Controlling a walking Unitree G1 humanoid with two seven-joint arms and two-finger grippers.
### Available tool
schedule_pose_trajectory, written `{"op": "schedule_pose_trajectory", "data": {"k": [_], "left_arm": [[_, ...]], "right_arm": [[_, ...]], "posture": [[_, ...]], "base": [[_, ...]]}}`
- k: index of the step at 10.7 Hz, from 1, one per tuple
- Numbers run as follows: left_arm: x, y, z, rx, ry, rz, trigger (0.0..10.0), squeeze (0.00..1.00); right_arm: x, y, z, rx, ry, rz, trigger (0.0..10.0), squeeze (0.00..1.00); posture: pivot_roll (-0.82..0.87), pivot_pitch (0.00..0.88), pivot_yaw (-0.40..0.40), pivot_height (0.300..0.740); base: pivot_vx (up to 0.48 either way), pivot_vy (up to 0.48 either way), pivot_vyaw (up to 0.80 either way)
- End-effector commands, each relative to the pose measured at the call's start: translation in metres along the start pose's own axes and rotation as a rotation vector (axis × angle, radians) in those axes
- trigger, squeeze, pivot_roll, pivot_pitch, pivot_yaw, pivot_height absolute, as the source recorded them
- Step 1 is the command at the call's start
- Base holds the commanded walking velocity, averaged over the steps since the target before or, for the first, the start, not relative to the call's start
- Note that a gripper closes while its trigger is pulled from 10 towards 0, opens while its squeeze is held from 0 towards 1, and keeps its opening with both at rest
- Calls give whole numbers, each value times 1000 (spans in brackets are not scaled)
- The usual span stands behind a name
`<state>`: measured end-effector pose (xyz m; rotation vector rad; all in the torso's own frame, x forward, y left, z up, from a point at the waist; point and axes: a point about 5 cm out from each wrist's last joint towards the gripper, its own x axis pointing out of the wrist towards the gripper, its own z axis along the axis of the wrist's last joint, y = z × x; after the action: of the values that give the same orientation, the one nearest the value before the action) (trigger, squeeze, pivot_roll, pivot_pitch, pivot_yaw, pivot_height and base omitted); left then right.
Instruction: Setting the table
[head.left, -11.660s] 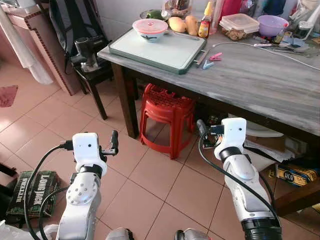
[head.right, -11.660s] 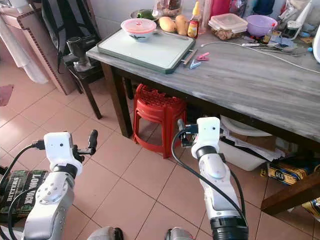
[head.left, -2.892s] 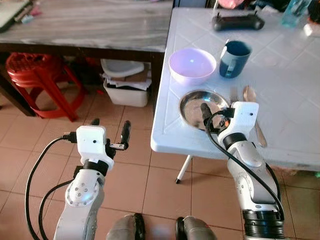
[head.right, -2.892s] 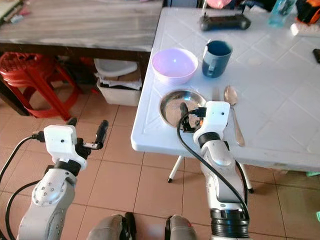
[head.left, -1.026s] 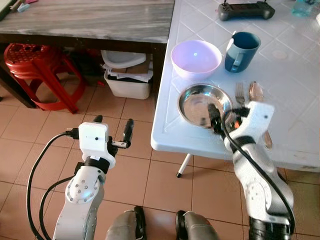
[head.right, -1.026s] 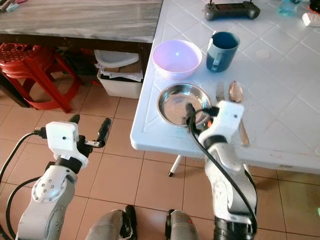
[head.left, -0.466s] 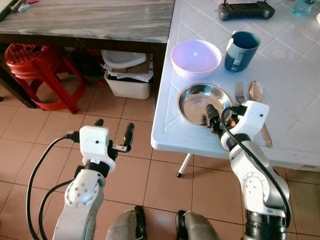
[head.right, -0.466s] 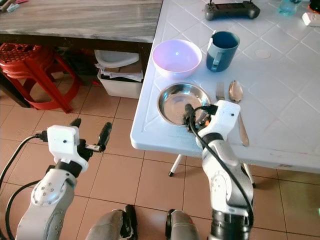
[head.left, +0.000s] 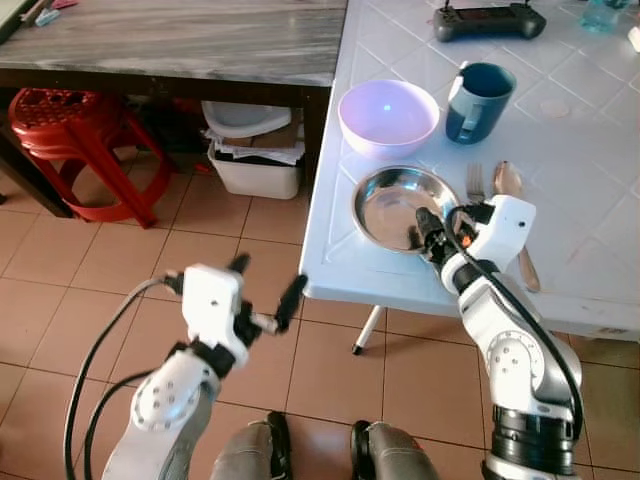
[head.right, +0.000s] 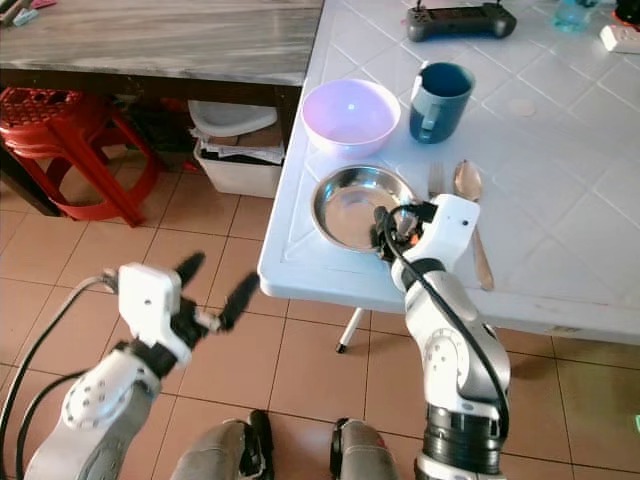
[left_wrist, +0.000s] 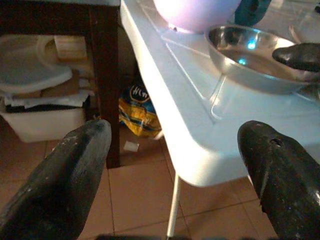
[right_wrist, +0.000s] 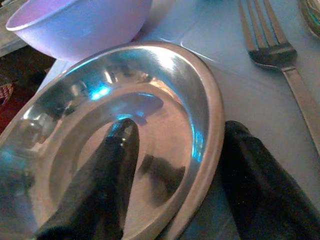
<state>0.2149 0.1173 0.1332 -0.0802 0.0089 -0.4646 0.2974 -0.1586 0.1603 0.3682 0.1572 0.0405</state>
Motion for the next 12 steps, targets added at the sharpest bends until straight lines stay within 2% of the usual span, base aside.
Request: {"op": "schedule_pose_trajectory", "data": {"k": [1,4,8,9,11,12], "left_arm": [[-4,0,0,-16,6,-7,10000,0],[-2,3,-8,-45,39,21,10000,0],[5,5,-3,-35,14,62,10000,0],[6,7,-5,5,21,88,10000,0],[8,11,-6,5,17,129,10000,0],[12,15,-2,15,-5,144,10000,0]], "right_arm": [[-1,-12,-25,39,136,-63,0,0],[-1,-18,-40,63,197,-94,0,0],[4,-12,-40,103,193,-102,0,0],[3,-13,-42,63,202,-123,0,0],[3,-14,-42,93,202,-130,0,0],[5,-12,-35,100,170,-117,0,0]], "posture": [[-16,245,40,740],[-16,223,47,740],[-11,232,56,740],[-12,232,52,740],[-18,226,48,740],[-24,235,45,740]], "base": [[0,0,0],[0,0,0],[0,0,0],[0,240,0],[0,480,0],[0,480,0]]}}
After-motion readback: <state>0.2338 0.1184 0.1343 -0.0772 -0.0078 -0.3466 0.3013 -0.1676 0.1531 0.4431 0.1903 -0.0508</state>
